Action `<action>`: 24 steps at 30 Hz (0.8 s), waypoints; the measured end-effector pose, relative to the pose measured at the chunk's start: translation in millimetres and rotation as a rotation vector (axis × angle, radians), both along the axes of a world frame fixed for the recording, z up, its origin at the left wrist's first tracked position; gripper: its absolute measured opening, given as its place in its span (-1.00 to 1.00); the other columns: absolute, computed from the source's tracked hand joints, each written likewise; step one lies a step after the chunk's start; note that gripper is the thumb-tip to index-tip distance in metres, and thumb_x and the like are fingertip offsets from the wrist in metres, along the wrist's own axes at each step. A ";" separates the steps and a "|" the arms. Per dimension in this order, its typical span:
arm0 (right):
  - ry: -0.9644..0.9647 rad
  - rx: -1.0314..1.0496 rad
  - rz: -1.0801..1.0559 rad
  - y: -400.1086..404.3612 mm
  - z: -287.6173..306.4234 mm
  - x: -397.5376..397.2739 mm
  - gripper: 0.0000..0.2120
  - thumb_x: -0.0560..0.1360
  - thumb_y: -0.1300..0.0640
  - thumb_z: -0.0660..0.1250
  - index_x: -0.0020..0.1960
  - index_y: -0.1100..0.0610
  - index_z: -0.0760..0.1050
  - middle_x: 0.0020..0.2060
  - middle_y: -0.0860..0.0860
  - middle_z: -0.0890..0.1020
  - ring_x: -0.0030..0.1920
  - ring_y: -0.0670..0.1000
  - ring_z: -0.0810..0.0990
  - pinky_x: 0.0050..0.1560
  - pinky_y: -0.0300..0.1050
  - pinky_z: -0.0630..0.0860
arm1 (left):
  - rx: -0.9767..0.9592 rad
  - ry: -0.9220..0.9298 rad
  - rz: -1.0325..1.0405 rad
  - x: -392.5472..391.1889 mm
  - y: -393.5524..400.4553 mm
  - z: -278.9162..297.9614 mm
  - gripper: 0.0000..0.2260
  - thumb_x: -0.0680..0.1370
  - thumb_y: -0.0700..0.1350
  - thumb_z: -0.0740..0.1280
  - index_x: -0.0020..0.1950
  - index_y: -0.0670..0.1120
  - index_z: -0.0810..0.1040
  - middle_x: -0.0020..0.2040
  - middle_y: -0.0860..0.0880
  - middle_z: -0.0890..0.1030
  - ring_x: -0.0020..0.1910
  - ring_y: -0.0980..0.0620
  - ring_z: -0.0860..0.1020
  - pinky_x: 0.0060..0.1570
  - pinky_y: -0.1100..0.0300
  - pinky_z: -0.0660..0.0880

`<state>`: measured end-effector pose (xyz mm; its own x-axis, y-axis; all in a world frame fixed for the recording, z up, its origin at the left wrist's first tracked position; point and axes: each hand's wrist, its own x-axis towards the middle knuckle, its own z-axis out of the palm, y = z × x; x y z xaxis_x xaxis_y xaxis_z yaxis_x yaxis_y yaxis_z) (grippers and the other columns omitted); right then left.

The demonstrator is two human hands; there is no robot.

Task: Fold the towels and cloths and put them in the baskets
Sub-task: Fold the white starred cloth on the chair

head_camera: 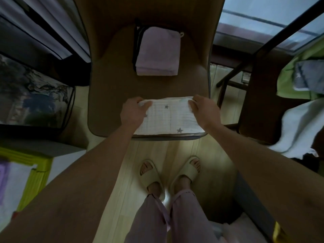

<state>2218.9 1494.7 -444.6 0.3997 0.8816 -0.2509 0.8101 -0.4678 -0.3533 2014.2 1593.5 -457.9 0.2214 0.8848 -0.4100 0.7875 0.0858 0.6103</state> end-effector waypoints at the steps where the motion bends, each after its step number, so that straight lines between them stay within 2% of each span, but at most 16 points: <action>1: -0.004 0.016 -0.004 1.4 -5.3 1.6 -0.77 0.63 0.05 0.13 -0.19 0.06 0.36 -0.31 0.01 0.50 -0.30 -0.01 0.47 -0.28 -0.18 0.28 | 0.014 0.000 0.004 1.2 0.6 -2.8 -0.75 0.56 0.07 0.31 0.01 -0.09 0.60 -0.13 -0.01 0.59 -0.20 0.06 0.54 -0.26 0.23 0.39; 3: 0.007 0.046 -0.014 3.3 -13.9 4.0 -0.76 0.63 0.05 0.13 -0.20 0.06 0.35 -0.31 0.01 0.49 -0.29 0.00 0.46 -0.30 -0.18 0.25 | 0.046 0.003 0.013 1.8 1.8 -7.1 -0.76 0.56 0.08 0.30 -0.03 -0.09 0.58 -0.14 -0.02 0.59 -0.22 0.06 0.54 -0.27 0.23 0.41; 6: 0.048 0.042 -0.013 5.7 -25.9 3.8 -0.79 0.63 0.05 0.13 -0.17 0.06 0.34 -0.27 0.00 0.47 -0.26 -0.01 0.44 -0.32 -0.23 0.21 | 0.075 0.085 -0.004 1.1 3.4 -11.4 -0.74 0.57 0.08 0.28 0.05 -0.09 0.59 -0.08 0.00 0.59 -0.16 0.07 0.52 -0.19 0.21 0.41; 10: 0.076 0.062 -0.031 8.5 -32.8 0.9 -0.88 0.62 0.05 0.15 -0.05 0.08 0.36 -0.14 0.01 0.47 -0.16 -0.01 0.46 -0.17 -0.18 0.33 | 0.135 0.142 -0.069 -1.6 2.5 -16.0 -0.74 0.58 0.08 0.27 0.09 -0.08 0.56 0.02 -0.04 0.59 -0.09 0.07 0.49 -0.17 0.21 0.35; 12: 0.067 0.099 -0.134 5.1 -32.4 -1.5 -0.84 0.59 0.05 0.21 0.10 0.12 0.37 -0.02 0.00 0.43 -0.07 -0.05 0.41 -0.09 -0.18 0.35 | 0.192 0.126 -0.030 -6.1 -2.2 -18.6 -0.72 0.56 0.08 0.30 0.13 -0.09 0.52 0.12 -0.08 0.51 0.02 0.01 0.49 -0.12 0.18 0.38; 14: 0.077 0.117 -0.333 -0.6 -31.6 -4.2 -0.74 0.55 -0.01 0.27 0.15 0.11 0.36 0.02 -0.03 0.42 -0.02 -0.06 0.40 -0.03 -0.16 0.40 | 0.196 0.104 0.114 -9.9 -7.9 -20.0 -0.65 0.55 0.11 0.29 0.17 -0.12 0.47 0.17 -0.11 0.45 0.08 -0.05 0.49 -0.09 0.15 0.40; 17: 0.161 0.081 -0.497 -1.5 -36.5 -6.6 -0.74 0.51 -0.09 0.30 0.04 0.07 0.37 -0.05 0.00 0.50 -0.05 -0.01 0.49 0.00 -0.03 0.53 | 0.056 0.111 0.229 -9.3 -9.9 -19.6 -0.61 0.57 0.17 0.22 0.12 -0.15 0.47 0.04 -0.10 0.53 -0.02 -0.04 0.53 -0.17 0.16 0.39; 20: 0.248 0.039 -0.502 4.6 -38.4 -7.8 -0.79 0.50 -0.07 0.31 -0.02 0.06 0.41 -0.11 0.01 0.53 -0.09 0.01 0.53 0.01 0.00 0.55 | 0.004 0.133 0.098 -10.7 -6.1 -18.4 -0.63 0.59 0.16 0.22 -0.11 -0.15 0.51 -0.19 -0.09 0.54 -0.21 0.00 0.52 -0.34 0.22 0.34; 22: 0.293 0.076 -0.482 6.4 -36.8 -10.4 -0.82 0.53 -0.05 0.29 -0.04 0.06 0.42 -0.13 0.01 0.54 -0.12 -0.01 0.53 -0.04 -0.07 0.53 | 0.009 0.064 0.082 -13.1 -2.3 -18.2 -0.66 0.57 0.13 0.25 -0.18 -0.14 0.50 -0.24 -0.06 0.53 -0.24 0.01 0.52 -0.40 0.26 0.32; 24: 0.290 0.124 -0.413 5.8 -34.3 -12.9 -0.83 0.57 -0.05 0.24 -0.06 0.05 0.40 -0.18 -0.03 0.51 -0.19 -0.07 0.50 -0.16 -0.22 0.45 | 0.031 -0.101 0.140 -12.1 1.1 -15.3 -0.74 0.57 0.06 0.29 -0.13 -0.12 0.47 -0.21 -0.01 0.52 -0.25 0.09 0.50 -0.38 0.36 0.36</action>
